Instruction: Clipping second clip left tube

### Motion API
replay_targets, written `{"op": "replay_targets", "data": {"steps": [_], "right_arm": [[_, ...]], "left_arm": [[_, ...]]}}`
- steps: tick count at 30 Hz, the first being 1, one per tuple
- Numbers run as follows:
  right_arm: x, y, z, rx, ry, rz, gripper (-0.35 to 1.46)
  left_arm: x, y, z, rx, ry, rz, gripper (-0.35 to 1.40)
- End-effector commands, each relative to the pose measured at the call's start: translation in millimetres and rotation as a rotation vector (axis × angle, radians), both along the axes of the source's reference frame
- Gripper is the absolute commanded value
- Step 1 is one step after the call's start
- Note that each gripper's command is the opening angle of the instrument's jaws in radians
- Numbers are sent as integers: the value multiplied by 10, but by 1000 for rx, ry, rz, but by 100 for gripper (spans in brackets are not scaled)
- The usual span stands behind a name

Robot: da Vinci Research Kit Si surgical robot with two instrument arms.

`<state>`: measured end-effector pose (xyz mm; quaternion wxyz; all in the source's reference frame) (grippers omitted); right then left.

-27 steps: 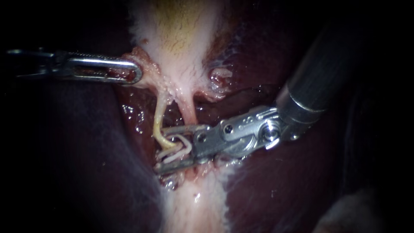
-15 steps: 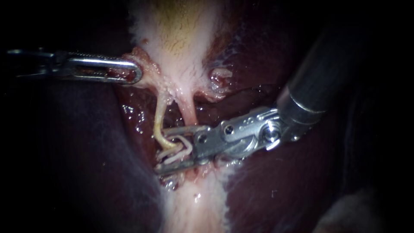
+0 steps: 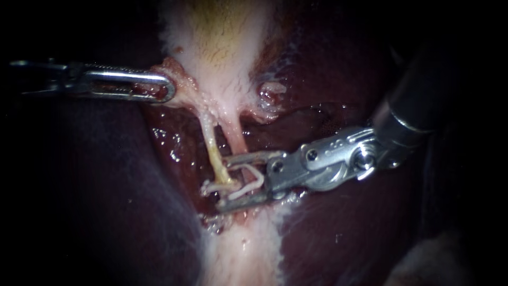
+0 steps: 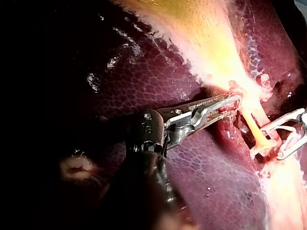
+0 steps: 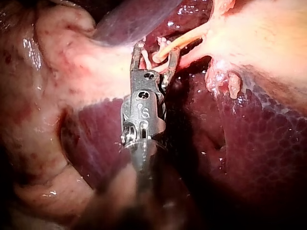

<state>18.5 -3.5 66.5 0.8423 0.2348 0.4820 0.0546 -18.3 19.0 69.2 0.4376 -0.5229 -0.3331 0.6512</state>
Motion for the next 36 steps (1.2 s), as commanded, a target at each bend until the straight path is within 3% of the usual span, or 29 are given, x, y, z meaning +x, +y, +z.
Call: {"op": "replay_targets", "data": {"steps": [1,14,28,36], "right_arm": [[-2,0,-1,-1,0,1,49],[-7,3,3,16,-11,16,49],[3,22,26,137,-80,107,49],[14,25,32,180,-101,135,49]], "left_arm": [[-1,-1,0,0,0,0,-35],[-2,-2,1,-2,2,-1,-35],[-5,-5,0,-3,4,-4,-35],[-6,-6,-1,-3,4,-4,-35]]}}
